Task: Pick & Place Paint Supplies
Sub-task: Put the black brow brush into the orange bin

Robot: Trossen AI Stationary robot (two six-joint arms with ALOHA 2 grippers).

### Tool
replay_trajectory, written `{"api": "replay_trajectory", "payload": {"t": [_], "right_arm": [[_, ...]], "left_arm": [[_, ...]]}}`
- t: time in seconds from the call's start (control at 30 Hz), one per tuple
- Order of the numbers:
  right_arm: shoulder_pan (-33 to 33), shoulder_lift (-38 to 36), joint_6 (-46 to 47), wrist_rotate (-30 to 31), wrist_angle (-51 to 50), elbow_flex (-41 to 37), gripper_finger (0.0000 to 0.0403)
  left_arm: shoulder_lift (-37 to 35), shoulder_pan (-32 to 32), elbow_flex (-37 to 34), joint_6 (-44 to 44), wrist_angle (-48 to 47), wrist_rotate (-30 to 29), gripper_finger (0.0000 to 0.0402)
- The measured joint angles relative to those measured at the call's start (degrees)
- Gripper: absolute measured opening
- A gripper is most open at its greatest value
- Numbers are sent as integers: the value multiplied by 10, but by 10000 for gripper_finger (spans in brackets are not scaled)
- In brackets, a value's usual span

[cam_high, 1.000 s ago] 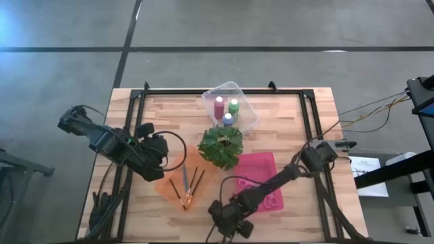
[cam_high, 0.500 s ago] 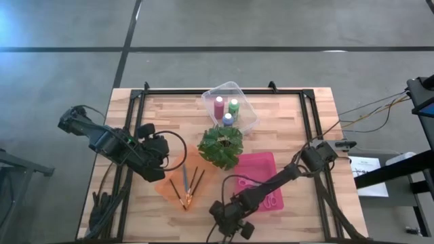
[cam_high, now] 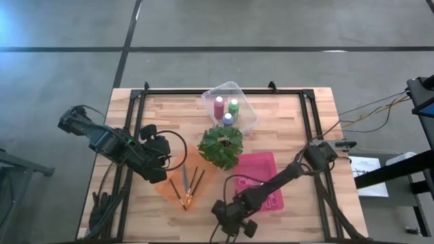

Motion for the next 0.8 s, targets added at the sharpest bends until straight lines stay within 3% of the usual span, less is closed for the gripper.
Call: {"api": "replay_trajectory", "payload": {"t": [0.53, 0.8], "right_arm": [[-14, -181, -102, 28, 91, 2, 8], [-73, -175, -160, 13, 144, 18, 8]], "left_arm": [[0, 0, 0, -5, 3, 0, 123], [0, 0, 0, -18, 3, 11, 123]]}}
